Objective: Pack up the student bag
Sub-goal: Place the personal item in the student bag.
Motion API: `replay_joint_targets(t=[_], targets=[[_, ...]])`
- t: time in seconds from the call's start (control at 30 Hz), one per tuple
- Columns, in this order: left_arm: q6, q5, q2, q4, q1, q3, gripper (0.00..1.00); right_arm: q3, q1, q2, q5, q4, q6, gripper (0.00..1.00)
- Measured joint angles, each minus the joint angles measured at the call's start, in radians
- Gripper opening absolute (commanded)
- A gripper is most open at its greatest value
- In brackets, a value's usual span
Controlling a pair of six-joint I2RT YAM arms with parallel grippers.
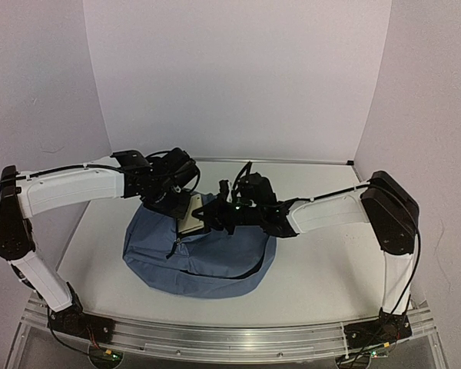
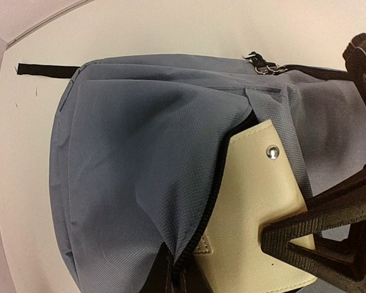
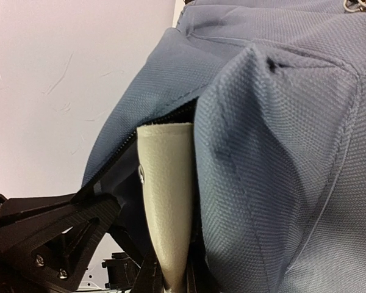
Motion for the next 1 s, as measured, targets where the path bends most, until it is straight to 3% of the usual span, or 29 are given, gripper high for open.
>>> replay_joint_targets(t=[0.4, 0.7, 0.77, 0.93, 1.0], targets=[[0.004, 0.009, -0.003, 0.005, 0.005, 0.000, 0.00, -0.010, 0.003, 0.061, -0.029, 0.227, 0.143, 0.00], [0.004, 0.009, -0.005, 0.005, 0.006, 0.000, 0.00, 0.062, 0.035, 0.145, 0.015, 0.221, 0.121, 0.00], [0.003, 0.010, -0.005, 0.005, 0.006, 0.000, 0.00, 0.087, 0.043, 0.156, 0.038, 0.192, 0.101, 0.04], [0.002, 0.009, -0.005, 0.005, 0.008, 0.000, 0.00, 0.142, 0.054, 0.167, 0.078, 0.114, 0.046, 0.29], [0.001, 0.010, -0.005, 0.005, 0.007, 0.000, 0.00, 0.155, 0.057, 0.167, 0.091, 0.089, 0.020, 0.33]])
